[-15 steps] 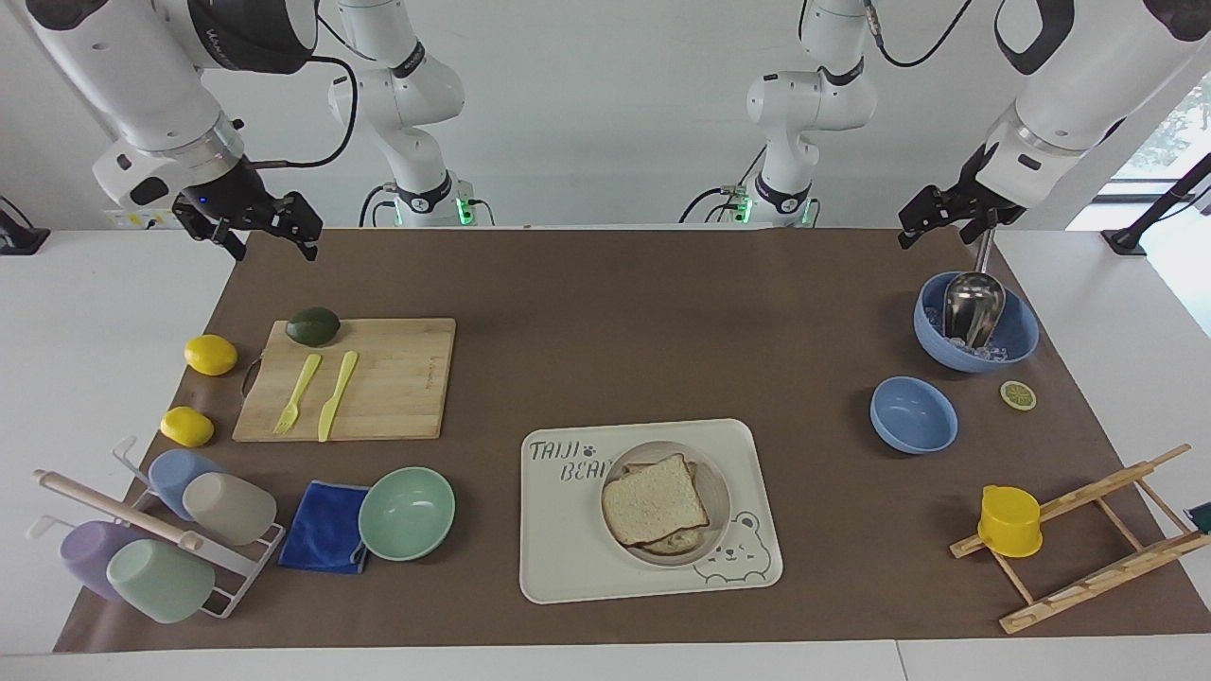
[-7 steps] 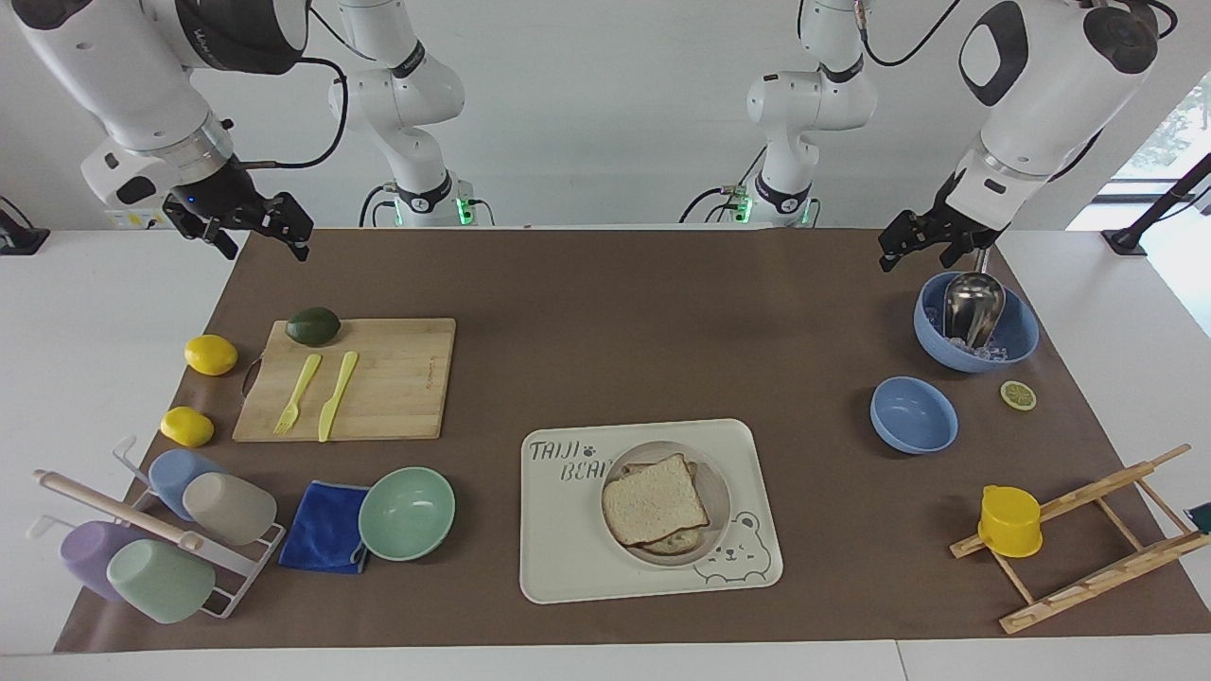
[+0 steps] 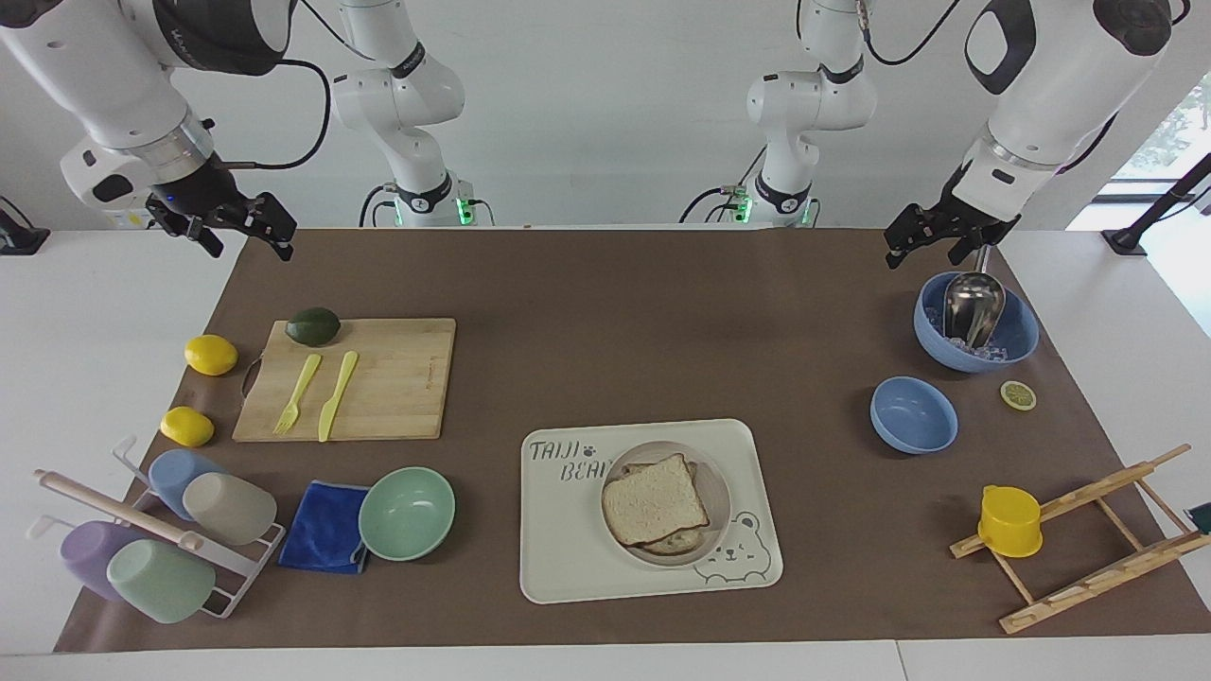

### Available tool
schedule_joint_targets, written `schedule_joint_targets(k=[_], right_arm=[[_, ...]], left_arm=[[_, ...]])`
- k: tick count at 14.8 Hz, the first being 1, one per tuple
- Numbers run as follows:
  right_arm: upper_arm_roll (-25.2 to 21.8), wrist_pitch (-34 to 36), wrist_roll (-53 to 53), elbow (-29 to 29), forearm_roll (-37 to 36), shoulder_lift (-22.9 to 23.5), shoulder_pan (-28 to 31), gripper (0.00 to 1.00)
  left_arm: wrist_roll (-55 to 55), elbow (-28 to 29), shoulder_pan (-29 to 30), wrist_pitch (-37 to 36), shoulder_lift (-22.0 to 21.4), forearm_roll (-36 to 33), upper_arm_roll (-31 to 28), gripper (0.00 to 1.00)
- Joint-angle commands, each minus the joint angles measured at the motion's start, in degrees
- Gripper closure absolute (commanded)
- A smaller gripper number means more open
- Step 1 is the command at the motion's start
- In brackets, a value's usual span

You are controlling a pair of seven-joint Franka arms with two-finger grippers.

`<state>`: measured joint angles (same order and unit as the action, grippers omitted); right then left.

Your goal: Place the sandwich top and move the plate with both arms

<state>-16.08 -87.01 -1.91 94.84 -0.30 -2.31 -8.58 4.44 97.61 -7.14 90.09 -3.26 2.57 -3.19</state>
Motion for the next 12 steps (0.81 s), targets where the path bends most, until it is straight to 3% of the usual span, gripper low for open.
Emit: schedule_joint_targets(k=[1,9,12], right_arm=[[0.35,0.17,-0.73,0.87,-0.40,-0.86,0.06,0.00],[1.66,1.58,-0.64,0.96,-0.31,-0.86,1.02,0.00],[4.46,0.08,-1.34,0.87,-0.23,-0.77,5.49,0.00]], left_arm=[[-0.75,-1.37,-0.07,-0.97,0.62,-1.25,0.12,0.00],[-1.02,-1.37,1.07,-0.97,0.01,-1.25,0.73,0.00],[-1.02,-1.37,0.72,-1.05,0.10,-1.25,0.56,0.00]])
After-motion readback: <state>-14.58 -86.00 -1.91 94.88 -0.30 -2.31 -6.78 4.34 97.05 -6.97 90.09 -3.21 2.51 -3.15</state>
